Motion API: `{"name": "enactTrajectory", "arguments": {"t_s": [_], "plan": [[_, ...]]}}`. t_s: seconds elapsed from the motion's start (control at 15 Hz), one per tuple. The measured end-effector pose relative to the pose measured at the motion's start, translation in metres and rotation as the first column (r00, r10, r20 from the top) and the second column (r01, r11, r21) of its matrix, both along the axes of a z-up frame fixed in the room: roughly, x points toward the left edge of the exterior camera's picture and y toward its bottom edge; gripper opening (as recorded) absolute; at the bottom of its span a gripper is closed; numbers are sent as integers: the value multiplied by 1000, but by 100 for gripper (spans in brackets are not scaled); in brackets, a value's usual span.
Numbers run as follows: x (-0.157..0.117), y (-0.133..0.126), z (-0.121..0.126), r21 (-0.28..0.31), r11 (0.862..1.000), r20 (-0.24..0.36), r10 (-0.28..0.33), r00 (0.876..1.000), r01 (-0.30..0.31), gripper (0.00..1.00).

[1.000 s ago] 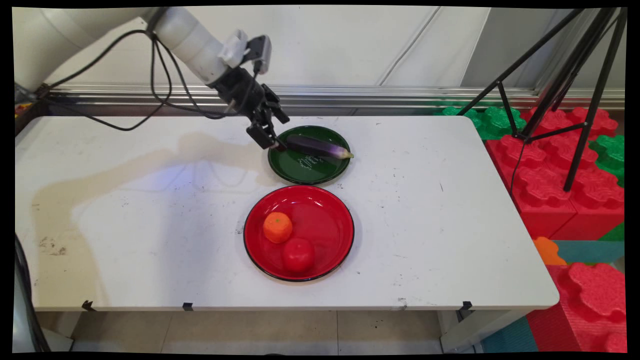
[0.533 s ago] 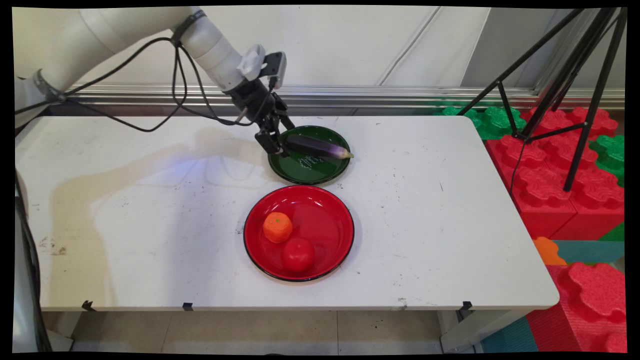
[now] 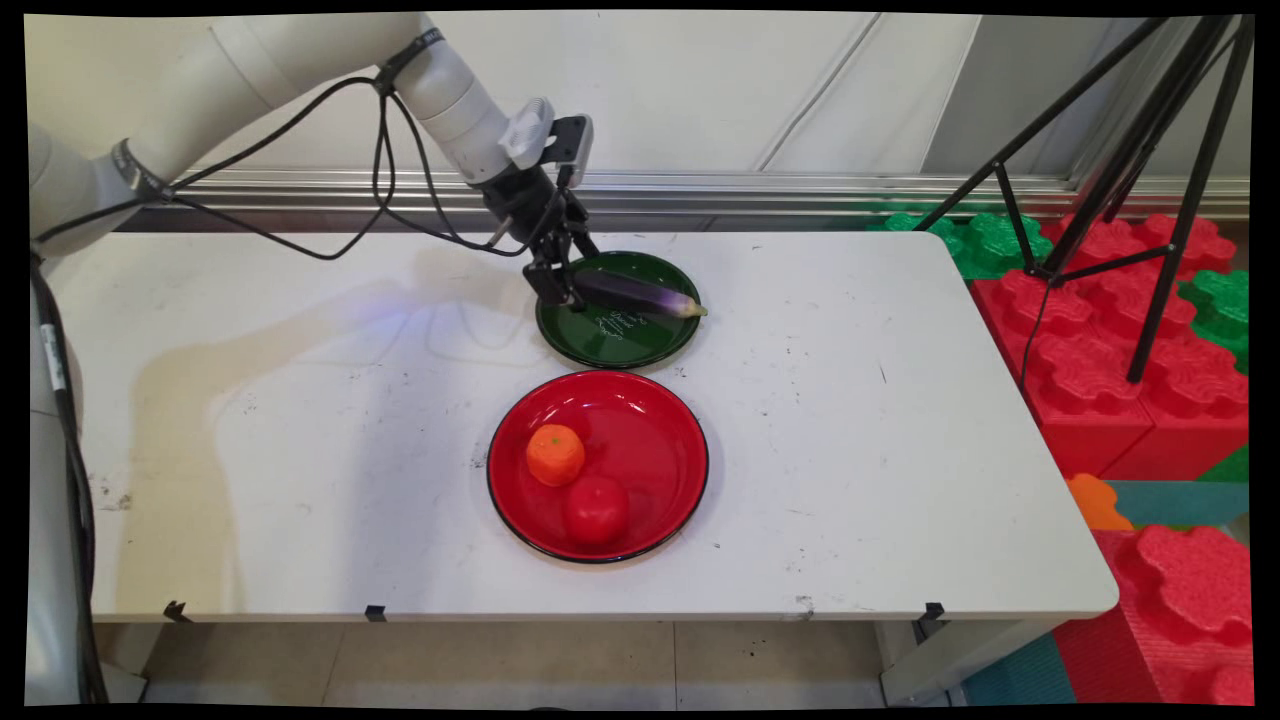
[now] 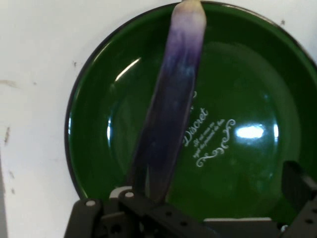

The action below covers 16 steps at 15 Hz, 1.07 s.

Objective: Pick up the eggplant from the green plate

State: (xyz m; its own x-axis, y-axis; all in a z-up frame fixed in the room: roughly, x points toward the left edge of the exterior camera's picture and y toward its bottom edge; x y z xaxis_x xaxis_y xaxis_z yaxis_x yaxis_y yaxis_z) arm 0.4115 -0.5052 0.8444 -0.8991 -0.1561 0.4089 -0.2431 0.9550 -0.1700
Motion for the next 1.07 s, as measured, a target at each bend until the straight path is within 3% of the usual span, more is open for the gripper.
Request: {"name": "enactTrajectory", "arguments": {"t_s": [0.47, 1.07], "plan": [[-3, -28, -11, -18, 996, 43, -86, 995, 87, 100], [2, -46, -27, -6, 995, 29, -95, 995, 96, 100]]}}
